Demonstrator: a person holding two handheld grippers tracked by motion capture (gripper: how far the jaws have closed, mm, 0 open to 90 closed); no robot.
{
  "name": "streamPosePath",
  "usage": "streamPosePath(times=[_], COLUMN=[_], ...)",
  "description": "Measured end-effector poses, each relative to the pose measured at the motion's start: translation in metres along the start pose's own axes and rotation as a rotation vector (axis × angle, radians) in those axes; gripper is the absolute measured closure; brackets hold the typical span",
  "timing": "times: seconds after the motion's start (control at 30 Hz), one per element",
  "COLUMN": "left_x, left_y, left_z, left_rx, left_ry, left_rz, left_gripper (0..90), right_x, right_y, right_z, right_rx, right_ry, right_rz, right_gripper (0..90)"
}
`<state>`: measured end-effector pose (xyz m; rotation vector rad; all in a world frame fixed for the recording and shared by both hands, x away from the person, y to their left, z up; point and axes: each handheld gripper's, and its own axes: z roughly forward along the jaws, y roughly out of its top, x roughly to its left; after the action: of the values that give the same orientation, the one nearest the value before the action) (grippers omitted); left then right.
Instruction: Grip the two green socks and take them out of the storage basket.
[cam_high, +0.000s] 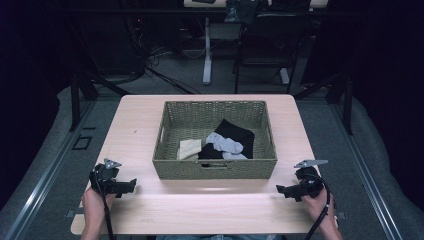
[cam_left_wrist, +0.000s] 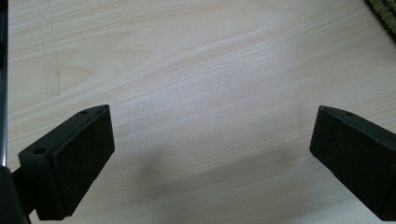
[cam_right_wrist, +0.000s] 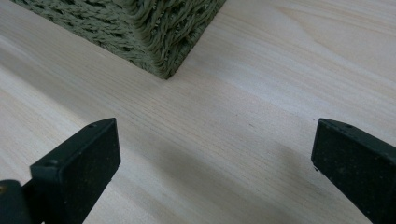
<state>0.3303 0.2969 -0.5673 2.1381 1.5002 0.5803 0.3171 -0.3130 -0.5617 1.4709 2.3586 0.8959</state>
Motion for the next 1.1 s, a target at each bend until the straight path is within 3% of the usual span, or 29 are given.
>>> streamPosePath(times=[0.43,0.7,0.9,1.1], left_x=[0.002,0.0,0.002,-0.001], left_y=[-0.002,0.006,0.014,0.027], left_z=[-0.003,-0.005,-0.02,-0.036], left_rx=[-0.006,-0.011,-0.052,-0.065], left_ry=[-0.011,-0.02,-0.042,-0.074], left_rz=[-0.005,-0.002,-0.016,0.004], left_gripper=[0.0,0.0,0.0,0.0], right_x=[0.003,0.001,0.002,0.002], right_y=[0.002,-0.003,-0.003,-0.004], right_z=[0.0,-0.003,-0.002,-0.001], right_rx=[0.003,0.0,0.007,0.011], right_ry=[-0.002,-0.009,-0.01,-0.013], right_rz=[-0.015,-0.002,0.002,0.006], right_gripper=[0.7,0.8,0.7,0.8])
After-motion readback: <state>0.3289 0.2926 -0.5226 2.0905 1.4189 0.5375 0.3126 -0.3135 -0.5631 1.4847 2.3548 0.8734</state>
